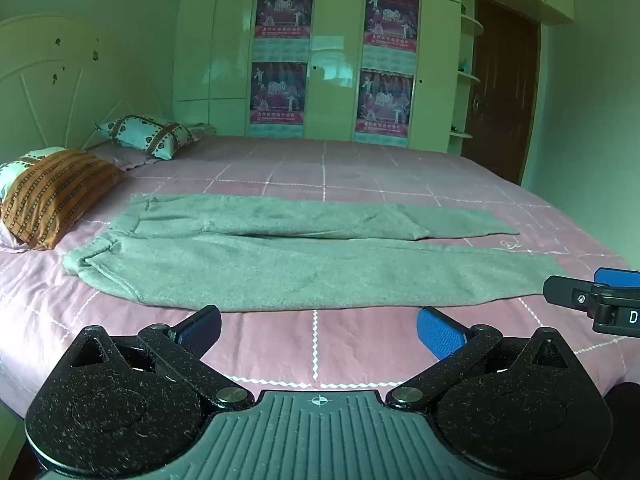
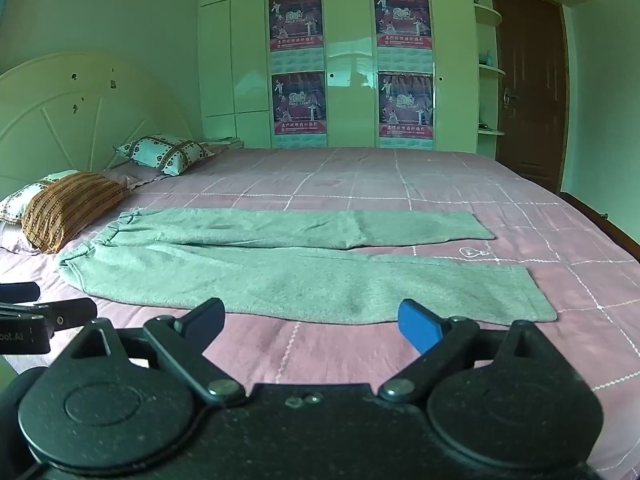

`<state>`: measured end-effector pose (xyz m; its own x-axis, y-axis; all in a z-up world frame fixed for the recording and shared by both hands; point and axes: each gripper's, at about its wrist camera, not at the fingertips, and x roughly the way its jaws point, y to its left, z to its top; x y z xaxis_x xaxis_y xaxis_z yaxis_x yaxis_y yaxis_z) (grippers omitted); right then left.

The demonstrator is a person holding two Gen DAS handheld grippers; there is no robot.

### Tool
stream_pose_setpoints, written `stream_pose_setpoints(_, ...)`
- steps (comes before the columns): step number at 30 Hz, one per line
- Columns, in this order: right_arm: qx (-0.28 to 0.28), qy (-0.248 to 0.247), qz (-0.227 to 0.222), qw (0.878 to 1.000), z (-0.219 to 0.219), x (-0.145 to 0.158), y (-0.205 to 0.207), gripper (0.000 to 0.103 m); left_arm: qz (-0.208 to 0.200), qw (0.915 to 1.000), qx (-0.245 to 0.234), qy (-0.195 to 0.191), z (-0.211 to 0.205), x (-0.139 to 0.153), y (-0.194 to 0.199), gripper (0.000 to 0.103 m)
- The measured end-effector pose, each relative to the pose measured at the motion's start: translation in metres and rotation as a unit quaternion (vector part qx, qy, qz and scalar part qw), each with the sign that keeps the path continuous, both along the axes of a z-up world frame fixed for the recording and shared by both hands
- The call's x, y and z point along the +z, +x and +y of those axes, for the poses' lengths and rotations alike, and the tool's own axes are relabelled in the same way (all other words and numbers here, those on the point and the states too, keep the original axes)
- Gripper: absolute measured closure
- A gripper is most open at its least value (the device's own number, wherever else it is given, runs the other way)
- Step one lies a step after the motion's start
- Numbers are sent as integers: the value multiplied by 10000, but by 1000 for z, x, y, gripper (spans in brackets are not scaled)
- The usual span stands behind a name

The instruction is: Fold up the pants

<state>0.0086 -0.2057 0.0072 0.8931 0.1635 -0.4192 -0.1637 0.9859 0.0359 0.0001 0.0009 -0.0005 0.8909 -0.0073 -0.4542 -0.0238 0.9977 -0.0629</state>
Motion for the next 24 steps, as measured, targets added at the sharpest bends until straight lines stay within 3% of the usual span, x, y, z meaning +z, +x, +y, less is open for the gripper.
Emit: stream_pose_setpoints(24, -28, -42, 26, 10000, -2, -2, 2, 15, 49, 9999, -70, 88, -1, 1, 3, 0)
